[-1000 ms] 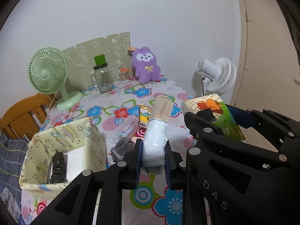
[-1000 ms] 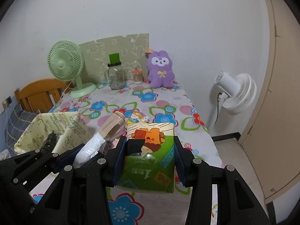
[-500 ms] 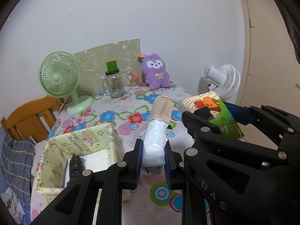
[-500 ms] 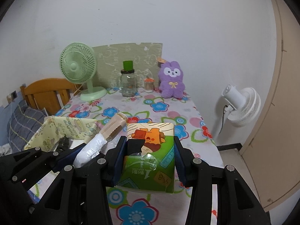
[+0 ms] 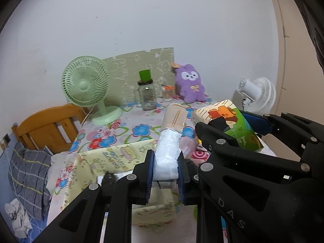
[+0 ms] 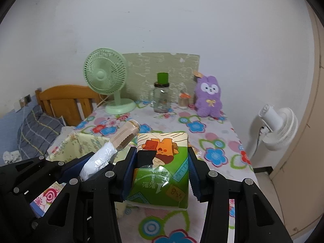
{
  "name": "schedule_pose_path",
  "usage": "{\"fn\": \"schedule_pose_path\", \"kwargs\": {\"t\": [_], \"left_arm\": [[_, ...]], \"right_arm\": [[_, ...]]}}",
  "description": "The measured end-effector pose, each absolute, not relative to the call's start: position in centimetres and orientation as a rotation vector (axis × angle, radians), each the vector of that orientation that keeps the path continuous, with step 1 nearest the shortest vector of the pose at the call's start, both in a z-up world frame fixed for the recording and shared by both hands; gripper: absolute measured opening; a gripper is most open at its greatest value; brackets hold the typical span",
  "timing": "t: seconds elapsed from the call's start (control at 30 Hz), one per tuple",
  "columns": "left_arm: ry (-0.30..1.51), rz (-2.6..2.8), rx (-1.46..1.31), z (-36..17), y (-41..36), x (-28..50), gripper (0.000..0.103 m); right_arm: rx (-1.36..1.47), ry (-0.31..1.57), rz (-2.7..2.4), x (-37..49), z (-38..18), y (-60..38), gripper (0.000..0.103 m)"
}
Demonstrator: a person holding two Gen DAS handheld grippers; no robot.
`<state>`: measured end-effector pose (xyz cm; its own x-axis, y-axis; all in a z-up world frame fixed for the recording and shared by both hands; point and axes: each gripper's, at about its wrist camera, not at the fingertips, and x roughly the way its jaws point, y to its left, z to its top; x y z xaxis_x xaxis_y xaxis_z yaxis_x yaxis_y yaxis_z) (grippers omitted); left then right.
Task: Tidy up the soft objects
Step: 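Carry the towel and green tissue box toward the cardboard box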
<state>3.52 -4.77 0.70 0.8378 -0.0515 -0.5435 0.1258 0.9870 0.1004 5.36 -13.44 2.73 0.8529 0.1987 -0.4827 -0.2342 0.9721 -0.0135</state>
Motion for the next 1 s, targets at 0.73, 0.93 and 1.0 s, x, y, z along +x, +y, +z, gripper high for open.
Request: {"fn": "schedule_pose_path", "kwargs": {"t": [0.73,0.93,1.0], "left_arm": [[0.658,0.074,0.041,-2.7,3.6,7.5,0.020],[0.688,0.103,0.021,-3.9,5.1,8.3,0.021],[0.703,0.109,0.013,-4.4,5.6,8.6,0.023]], "right_arm": [[-0.089,0.573,0.421,9.7,0.0,-5.2,0.050],[-0.099,0.593,0.446,10.8,-1.0,-3.7,0.050],[-0.103,0.601,0.452,11.0,-1.4,-3.3,0.050]]}}
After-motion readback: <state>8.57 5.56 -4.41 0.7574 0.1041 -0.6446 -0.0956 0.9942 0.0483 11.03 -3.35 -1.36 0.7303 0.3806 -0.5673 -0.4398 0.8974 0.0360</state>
